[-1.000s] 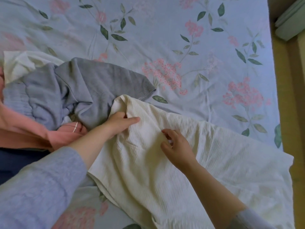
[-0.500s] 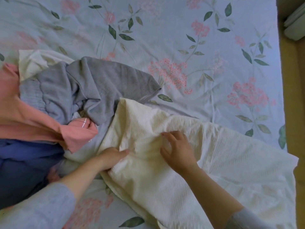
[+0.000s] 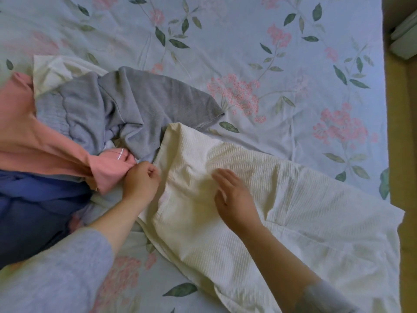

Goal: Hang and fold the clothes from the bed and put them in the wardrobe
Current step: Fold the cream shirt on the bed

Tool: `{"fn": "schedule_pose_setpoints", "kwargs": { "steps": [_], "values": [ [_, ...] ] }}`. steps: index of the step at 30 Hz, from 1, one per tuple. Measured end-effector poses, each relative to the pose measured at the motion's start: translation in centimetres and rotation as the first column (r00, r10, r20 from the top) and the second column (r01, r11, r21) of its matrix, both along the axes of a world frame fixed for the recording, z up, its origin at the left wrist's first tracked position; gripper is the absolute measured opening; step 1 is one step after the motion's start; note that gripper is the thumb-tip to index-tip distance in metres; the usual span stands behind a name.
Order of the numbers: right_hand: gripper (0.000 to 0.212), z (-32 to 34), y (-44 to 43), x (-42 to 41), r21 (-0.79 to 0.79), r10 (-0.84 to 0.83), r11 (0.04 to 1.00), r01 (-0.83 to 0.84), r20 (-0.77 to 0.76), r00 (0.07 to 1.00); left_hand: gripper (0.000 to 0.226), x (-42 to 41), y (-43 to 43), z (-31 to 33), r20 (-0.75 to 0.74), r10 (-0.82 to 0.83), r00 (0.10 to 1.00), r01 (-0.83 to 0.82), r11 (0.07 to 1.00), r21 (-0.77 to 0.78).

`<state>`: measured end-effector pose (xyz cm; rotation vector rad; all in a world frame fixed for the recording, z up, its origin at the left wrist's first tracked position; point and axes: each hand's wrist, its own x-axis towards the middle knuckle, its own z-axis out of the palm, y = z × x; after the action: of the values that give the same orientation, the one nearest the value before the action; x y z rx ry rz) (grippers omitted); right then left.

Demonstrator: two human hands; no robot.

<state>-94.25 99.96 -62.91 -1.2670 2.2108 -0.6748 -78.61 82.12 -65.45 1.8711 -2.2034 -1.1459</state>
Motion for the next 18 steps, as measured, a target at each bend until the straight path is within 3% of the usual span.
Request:
{"fn": "schedule_pose_setpoints", "kwargs": {
  "steps": [1, 3, 6, 10, 14, 18],
  "values": [
    [0.044, 0.1, 1.2, 0.2, 0.010, -0.102, 0.995, 0.102, -0.044, 0.994, 0.009, 0.5, 0.2, 0.0, 0.064, -0.025, 0.998, 0.030, 0.997, -0.077],
    [0.044, 0.3, 3.3, 0.7, 0.064, -0.291, 0.953, 0.296, -0.084, 0.953, 0.046, 1.6, 0.8, -0.3, 0.124, -0.032, 0.992, 0.040, 0.998, -0.057],
    [0.047, 0.4, 5.0, 1.1, 0.123, -0.467, 0.875, 0.469, -0.046, 0.883, 0.102, 2.0, 1.8, -0.1, 0.081, -0.033, 0.996, 0.024, 0.993, 0.114],
    [0.053, 1.0, 5.3, 1.9, 0.189, -0.596, 0.797, 0.574, 0.089, 0.798, 0.147, 1.7, 2.3, 0.1, 0.110, -0.023, 0.994, -0.013, 0.950, 0.312],
    [0.054, 2.2, 4.5, 2.9, 0.217, -0.657, 0.751, 0.623, 0.161, 0.736, 0.141, 1.7, 2.9, 0.1, 0.138, -0.032, 0.990, -0.026, 0.918, 0.397],
    [0.052, 3.5, 4.4, 3.3, 0.139, -0.735, 0.675, 0.725, 0.215, 0.643, 0.103, 1.6, 3.1, 0.3, -0.039, 0.200, 0.979, -0.159, 0.871, 0.465]
  ]
}}
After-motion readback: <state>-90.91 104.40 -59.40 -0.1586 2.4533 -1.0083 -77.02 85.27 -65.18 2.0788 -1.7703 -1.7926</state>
